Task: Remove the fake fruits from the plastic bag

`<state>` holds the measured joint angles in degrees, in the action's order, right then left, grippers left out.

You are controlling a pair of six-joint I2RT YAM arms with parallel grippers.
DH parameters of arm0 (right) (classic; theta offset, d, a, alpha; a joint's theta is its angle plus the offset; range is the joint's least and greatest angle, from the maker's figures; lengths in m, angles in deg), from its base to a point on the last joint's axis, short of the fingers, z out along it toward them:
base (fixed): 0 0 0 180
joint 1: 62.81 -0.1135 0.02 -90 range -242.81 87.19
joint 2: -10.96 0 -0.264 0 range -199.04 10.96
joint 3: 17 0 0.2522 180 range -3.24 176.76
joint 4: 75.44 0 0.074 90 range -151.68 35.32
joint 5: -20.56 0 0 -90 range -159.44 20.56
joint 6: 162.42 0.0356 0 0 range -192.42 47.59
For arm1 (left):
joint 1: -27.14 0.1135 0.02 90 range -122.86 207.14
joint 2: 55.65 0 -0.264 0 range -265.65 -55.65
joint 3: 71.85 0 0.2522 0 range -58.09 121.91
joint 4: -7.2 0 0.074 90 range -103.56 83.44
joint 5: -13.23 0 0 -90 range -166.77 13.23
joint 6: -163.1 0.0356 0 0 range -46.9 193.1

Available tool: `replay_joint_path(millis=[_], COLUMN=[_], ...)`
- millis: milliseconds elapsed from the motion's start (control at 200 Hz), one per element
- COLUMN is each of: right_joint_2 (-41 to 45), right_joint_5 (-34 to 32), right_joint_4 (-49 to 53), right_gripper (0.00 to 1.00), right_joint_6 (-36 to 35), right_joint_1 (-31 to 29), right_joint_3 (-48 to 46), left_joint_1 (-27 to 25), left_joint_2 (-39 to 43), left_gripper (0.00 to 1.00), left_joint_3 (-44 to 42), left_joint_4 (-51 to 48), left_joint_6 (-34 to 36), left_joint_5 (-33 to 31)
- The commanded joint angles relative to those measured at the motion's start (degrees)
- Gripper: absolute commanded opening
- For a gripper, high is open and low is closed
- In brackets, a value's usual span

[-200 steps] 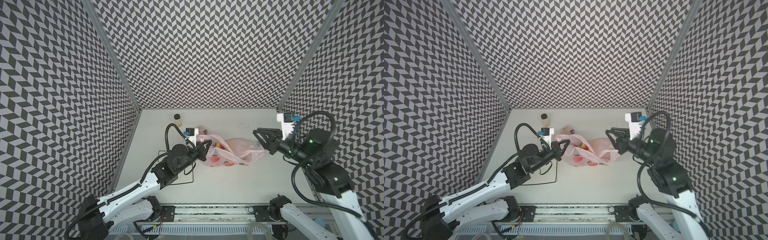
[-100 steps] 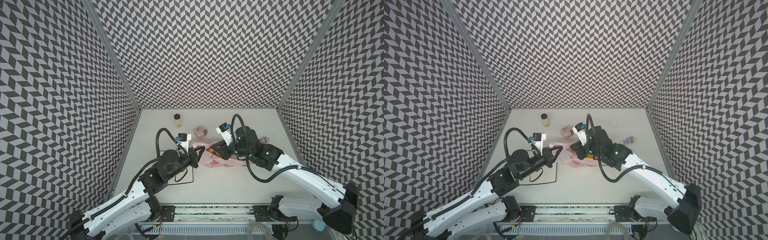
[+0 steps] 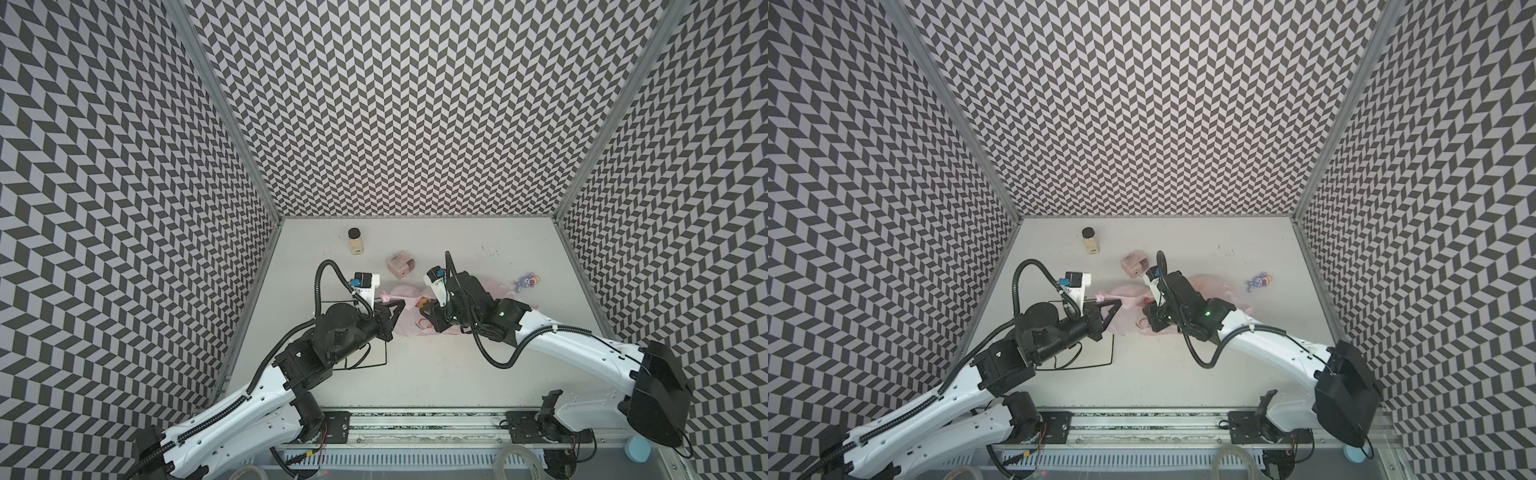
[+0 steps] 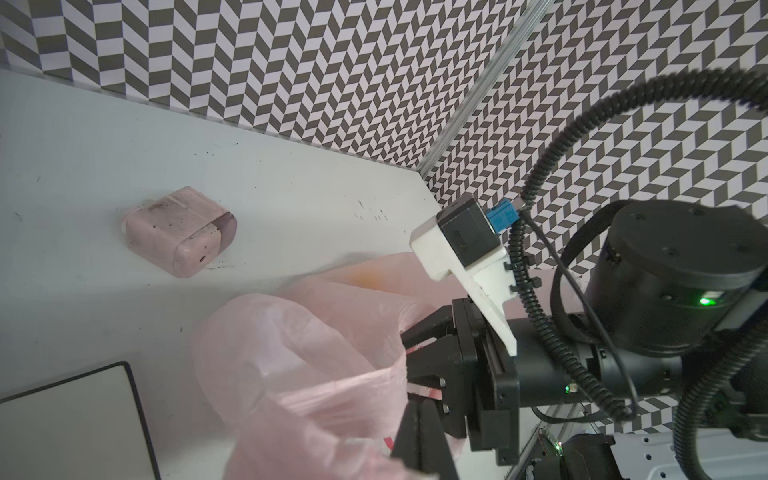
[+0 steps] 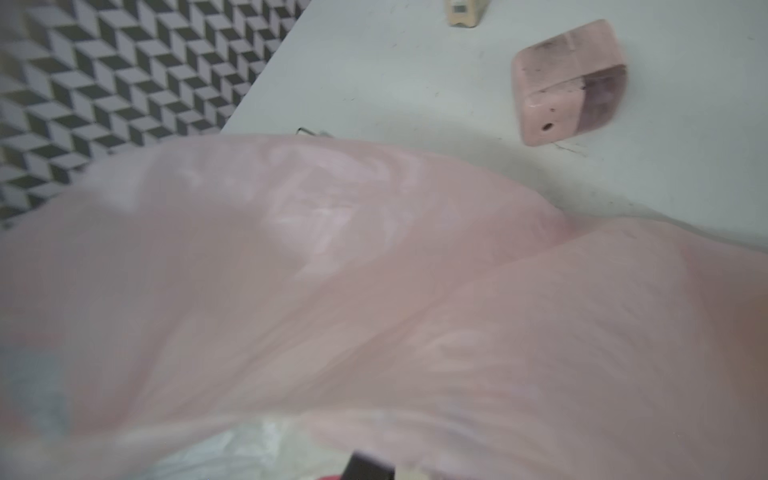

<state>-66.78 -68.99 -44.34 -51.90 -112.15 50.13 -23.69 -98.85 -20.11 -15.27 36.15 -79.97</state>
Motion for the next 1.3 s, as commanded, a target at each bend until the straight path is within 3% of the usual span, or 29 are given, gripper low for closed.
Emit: replay_joint_path(millis=[0,95,361,591,726,902,1292], right_joint_2=[-1.3,-1.5,1.0,1.1,-0.3,-7.3,-23.8], right_joint_5=[-15.0,-16.4,-4.5,-7.1,-8.0,-15.1,-21.4], right_joint_4=[-6.5,-6.9,-6.0,-7.7,-13.3,-13.9,-14.5], right_gripper=[0.36,0.48,0.7,0.83,0.84,0.82,0.69], right_joint_6=[5.3,5.9,4.5,8.1,12.5,18.0,25.1], right_joint_1=[0.1,0.4,-0.1,0.9,3.5,4.4,5.2], right_joint_3=[-3.1,-6.4,-17.7,-16.1,-13.4,-7.5,2.4], left_joint_1=[0.4,1.2,1.8,1.8,1.8,1.8,1.8], left_joint_2=[1.6,2.3,0.8,-3.4,-3.9,-3.1,-5.0], left_gripper=[0.0,0.0,0.0,0.0,0.0,0.0,0.0], left_joint_3=[2.4,3.3,3.1,4.6,6.0,6.3,6.1], left_joint_4=[-5.5,-10.9,-20.9,-24.7,-22.2,-16.8,-10.5], left_joint_6=[1.0,1.5,0.8,1.8,2.8,3.5,3.9], left_joint_5=[0.1,2.9,12.2,15.0,12.9,10.6,8.7])
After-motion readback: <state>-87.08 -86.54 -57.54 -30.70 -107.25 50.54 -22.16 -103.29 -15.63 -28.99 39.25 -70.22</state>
